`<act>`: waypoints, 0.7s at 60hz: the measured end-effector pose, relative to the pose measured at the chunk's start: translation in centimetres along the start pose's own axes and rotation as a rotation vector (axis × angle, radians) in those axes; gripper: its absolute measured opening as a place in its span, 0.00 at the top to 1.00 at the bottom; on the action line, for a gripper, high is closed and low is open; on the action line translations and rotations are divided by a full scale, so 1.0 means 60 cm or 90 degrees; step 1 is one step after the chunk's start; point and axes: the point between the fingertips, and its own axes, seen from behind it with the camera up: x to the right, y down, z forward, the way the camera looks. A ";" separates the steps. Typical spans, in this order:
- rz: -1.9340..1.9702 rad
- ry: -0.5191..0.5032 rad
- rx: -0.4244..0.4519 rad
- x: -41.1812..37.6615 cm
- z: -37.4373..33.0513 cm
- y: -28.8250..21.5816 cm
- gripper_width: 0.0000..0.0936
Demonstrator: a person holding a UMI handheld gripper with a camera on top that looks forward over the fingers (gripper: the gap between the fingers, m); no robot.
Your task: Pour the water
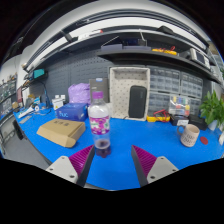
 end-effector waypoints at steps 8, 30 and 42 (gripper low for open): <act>-0.002 0.001 0.006 -0.004 0.036 -0.018 0.21; -0.012 0.026 0.040 0.003 0.172 -0.068 0.21; -0.015 0.039 0.076 -0.016 0.205 -0.085 0.44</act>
